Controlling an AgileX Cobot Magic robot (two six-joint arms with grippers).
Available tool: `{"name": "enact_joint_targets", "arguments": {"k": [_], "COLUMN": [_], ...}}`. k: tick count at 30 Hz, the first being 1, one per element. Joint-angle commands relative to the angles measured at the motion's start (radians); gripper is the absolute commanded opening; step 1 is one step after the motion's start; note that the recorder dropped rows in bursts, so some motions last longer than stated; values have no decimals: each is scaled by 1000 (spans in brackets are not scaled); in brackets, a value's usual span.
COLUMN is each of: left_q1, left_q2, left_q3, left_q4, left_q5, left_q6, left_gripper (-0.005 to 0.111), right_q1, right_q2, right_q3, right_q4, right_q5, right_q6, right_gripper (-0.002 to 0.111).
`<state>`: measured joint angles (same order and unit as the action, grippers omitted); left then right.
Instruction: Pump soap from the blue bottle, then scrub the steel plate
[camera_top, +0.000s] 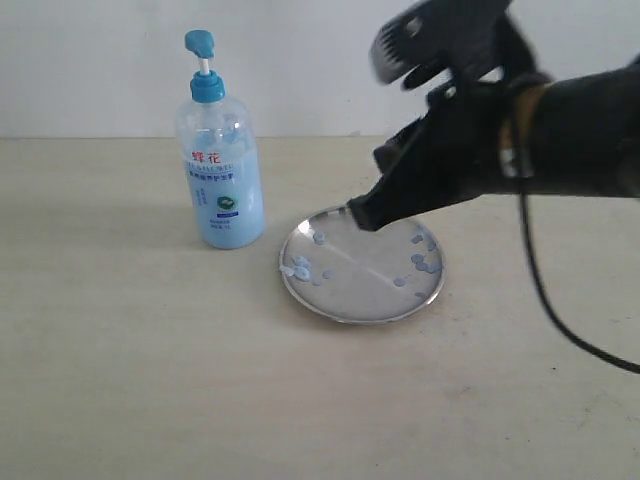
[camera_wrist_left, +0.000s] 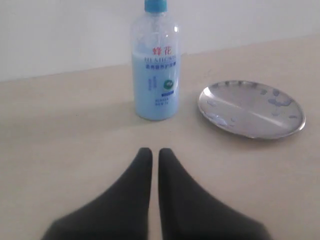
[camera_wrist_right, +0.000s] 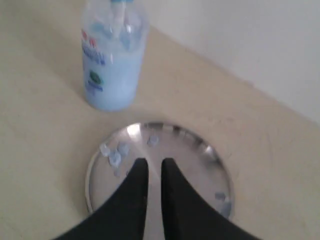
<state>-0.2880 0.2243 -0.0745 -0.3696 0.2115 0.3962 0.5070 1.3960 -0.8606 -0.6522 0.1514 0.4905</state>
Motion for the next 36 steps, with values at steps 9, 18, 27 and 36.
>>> {"name": "enact_joint_targets", "arguments": {"k": [9,18,27,36], "left_q1": [-1,-1,-1,-1], "left_q2": [-8,-8,-8,-8], "left_q3": [74,74,74,74], "left_q4": [2,2,2,2], "left_q5": [-84,-84,-84,-84], "left_q6": [4,4,4,4], "left_gripper": [4,4,4,4], "right_q1": [0,-23,-79,-123], "right_q2": [580,767,800,851], "right_q3": [-663,-977,-935,-946], "right_q4": [446,335,388,683], "right_q5": [569,1026,1070,1070], "right_q6": [-396,-426,-524,-698], "right_gripper": [0,0,0,0]}}
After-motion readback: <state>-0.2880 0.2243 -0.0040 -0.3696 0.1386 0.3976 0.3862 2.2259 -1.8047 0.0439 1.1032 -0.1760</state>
